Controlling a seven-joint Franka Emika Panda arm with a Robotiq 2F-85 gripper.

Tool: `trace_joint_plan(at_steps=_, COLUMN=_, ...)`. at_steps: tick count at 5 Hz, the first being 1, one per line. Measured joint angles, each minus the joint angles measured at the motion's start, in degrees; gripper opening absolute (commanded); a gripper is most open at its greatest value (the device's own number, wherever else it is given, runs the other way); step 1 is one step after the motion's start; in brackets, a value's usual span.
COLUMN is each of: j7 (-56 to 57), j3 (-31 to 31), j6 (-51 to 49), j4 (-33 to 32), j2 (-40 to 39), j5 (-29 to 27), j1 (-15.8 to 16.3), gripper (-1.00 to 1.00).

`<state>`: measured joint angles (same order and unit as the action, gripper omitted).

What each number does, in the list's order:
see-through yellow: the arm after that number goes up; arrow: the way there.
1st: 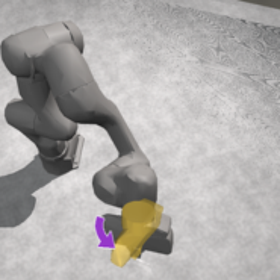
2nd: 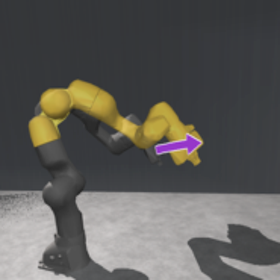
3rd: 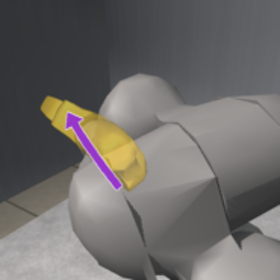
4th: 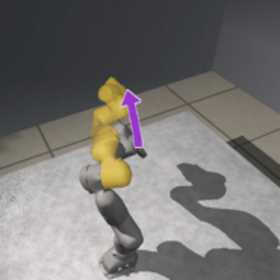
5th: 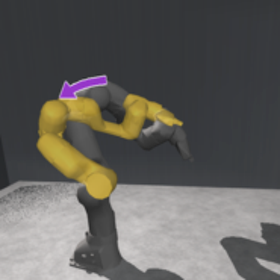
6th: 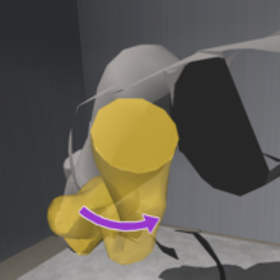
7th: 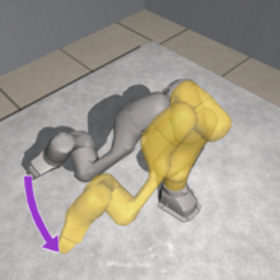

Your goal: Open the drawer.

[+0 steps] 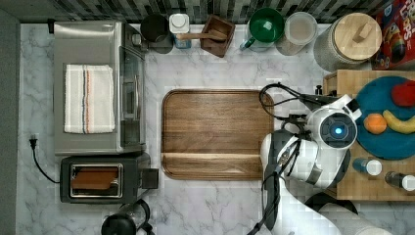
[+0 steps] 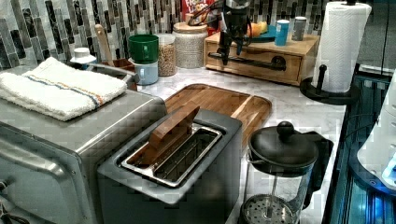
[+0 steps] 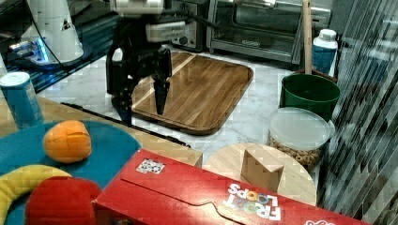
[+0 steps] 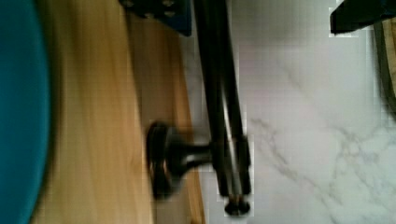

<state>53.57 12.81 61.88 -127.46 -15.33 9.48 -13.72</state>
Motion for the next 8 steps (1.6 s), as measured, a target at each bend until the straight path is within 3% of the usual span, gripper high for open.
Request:
trace_joint_plan(at_steps=2, j7=-2.1, j3=0.8, j6=-0.3, j4=-0.6, j2=-3.6, j5=2.4, j1=-0.2, gripper=1.00)
trace_joint_plan(at_steps=6, j7=-1.8, j3=-1.3, j6=-2.4, j4=-0.9, j2=-2.3, j5=2.0, j1=-2.4, gripper=1.00)
trace_joint_plan(at_steps=8, j7=-2.3, j3=-3.8, j6=-2.2, j4=-2.0, j2=-0.8, j5=-1.2, j1=-3.7, gripper=1.00)
